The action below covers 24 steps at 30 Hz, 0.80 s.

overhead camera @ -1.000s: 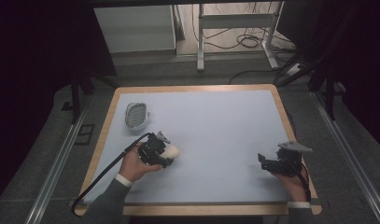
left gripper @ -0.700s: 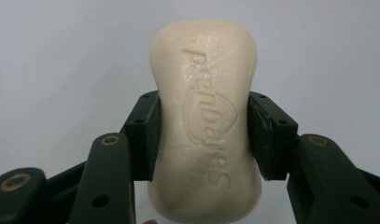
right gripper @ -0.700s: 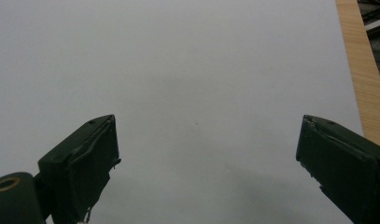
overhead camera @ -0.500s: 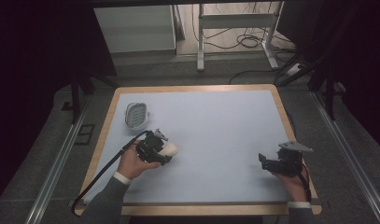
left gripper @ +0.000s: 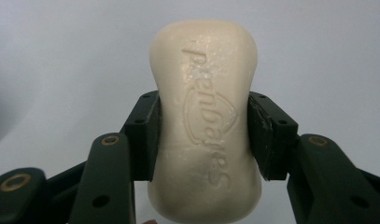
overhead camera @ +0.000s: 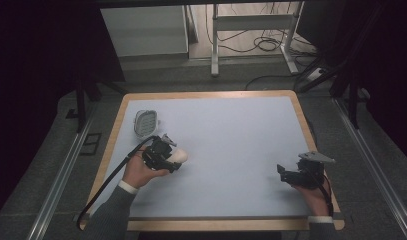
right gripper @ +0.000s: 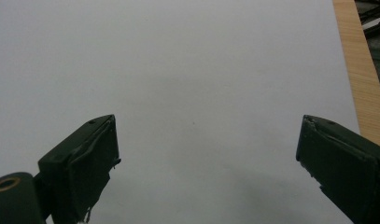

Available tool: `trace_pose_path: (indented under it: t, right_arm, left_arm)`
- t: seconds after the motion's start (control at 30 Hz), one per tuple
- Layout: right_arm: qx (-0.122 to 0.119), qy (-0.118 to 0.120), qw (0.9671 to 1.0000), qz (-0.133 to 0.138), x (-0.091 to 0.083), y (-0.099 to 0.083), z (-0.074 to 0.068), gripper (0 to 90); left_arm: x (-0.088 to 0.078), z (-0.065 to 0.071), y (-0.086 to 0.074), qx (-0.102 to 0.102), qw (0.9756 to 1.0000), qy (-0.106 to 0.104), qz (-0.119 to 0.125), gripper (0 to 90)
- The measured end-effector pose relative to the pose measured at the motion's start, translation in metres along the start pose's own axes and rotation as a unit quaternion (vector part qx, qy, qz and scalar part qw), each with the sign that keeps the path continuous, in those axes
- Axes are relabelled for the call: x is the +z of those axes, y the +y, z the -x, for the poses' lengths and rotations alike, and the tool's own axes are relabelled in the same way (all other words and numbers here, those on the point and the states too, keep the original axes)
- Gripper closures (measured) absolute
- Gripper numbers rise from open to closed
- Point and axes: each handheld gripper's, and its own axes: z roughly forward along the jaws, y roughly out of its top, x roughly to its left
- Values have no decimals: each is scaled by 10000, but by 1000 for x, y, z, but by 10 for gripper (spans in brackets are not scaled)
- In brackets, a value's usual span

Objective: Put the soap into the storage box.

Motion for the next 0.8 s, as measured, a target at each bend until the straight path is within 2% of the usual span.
trace_pose_path:
  t: [0.8]
  right_arm:
    - [20,-18,10000,-26,1,-1,1,56]
  left_arm:
    - [-6,-16,8,-107,9999,90,35,494]
